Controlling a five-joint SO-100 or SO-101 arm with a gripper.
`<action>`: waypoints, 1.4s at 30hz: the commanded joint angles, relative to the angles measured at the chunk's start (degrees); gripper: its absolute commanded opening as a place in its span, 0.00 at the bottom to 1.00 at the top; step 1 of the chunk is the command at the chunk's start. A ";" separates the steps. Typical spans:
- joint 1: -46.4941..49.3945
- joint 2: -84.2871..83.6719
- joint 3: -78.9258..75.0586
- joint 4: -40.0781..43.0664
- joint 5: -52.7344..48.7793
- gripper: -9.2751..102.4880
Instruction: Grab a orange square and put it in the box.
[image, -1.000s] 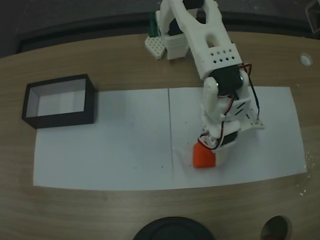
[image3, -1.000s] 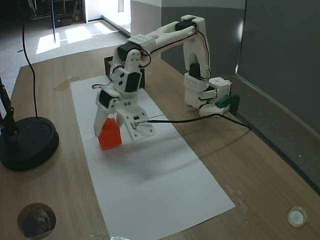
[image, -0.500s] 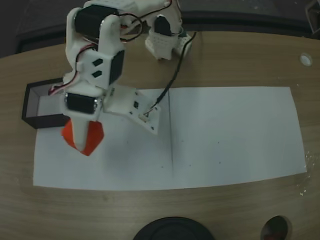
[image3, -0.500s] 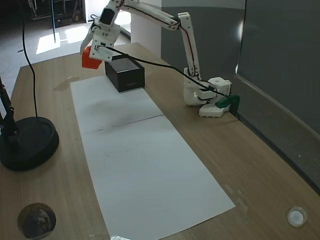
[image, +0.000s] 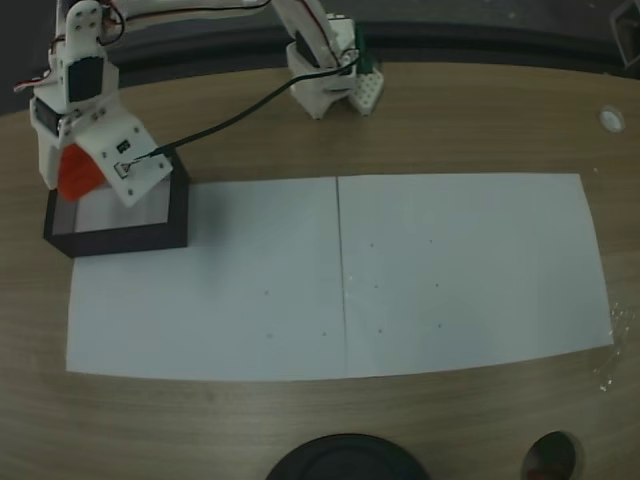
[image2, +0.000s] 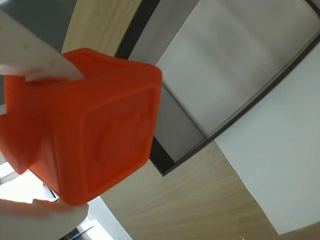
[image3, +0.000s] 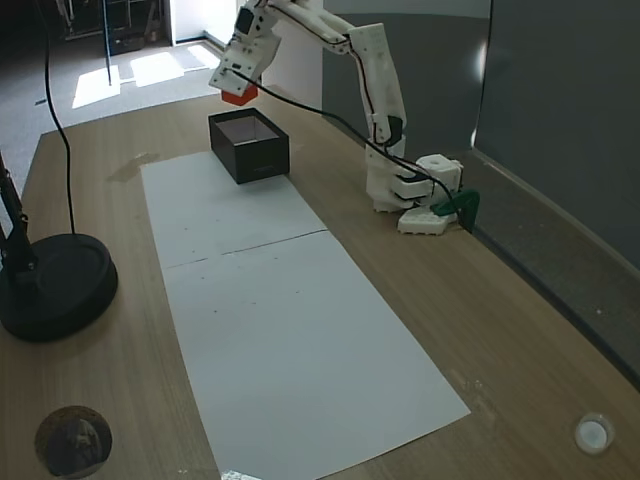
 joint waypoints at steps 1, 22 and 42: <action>1.49 -0.79 -3.34 -0.44 -0.09 0.16; 1.32 -13.01 -5.45 0.88 0.00 0.43; -30.76 25.40 -13.01 9.05 21.09 0.08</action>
